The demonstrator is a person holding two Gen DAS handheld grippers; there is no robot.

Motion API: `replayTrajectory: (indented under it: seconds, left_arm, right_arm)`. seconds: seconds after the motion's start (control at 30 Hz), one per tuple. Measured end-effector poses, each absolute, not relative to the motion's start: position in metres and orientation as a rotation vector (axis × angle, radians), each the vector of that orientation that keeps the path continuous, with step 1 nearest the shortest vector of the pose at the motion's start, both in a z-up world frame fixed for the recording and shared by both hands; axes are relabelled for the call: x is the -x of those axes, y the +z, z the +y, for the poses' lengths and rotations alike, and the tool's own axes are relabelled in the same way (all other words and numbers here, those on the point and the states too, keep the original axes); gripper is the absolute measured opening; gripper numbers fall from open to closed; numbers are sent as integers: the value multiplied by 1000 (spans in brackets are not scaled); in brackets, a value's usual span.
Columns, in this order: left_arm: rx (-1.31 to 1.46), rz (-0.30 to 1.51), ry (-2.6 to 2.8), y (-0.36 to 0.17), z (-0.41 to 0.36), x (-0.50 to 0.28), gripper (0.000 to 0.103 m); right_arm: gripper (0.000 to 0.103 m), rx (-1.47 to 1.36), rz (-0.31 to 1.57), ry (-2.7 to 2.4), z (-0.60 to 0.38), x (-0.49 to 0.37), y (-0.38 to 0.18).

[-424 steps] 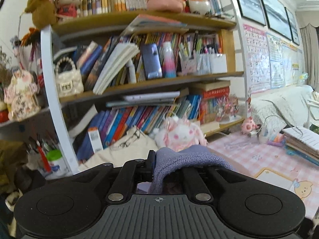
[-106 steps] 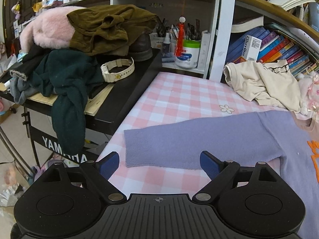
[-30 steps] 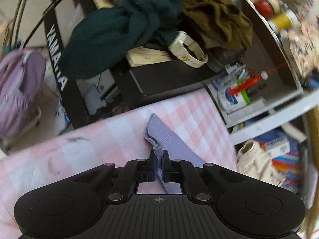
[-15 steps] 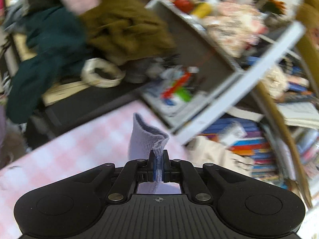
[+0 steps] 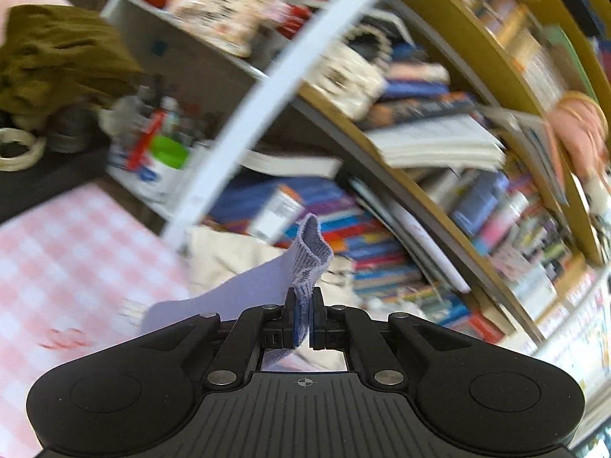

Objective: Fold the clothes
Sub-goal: 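Grasp the lavender sleeve cuff with the left gripper and lift it, then fold the lavender sleeve across the sweater body and open the left gripper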

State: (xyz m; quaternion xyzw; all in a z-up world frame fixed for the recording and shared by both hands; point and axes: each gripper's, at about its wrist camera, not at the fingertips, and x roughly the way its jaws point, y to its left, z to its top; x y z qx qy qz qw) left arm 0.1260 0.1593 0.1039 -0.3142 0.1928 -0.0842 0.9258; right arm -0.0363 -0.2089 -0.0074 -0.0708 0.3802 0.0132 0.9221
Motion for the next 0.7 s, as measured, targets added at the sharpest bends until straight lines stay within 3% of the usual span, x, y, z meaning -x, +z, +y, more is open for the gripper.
replayTrajectory:
  seconds: [0.37,0.7]
  left_arm:
    - [519,493,-275,97,34,-154,4]
    - [396,526,-246,92,-10,-159,4]
  right_arm:
    - [100,167,785,114,-259,33,-15]
    - [100,160,767,169,-285,34,-16]
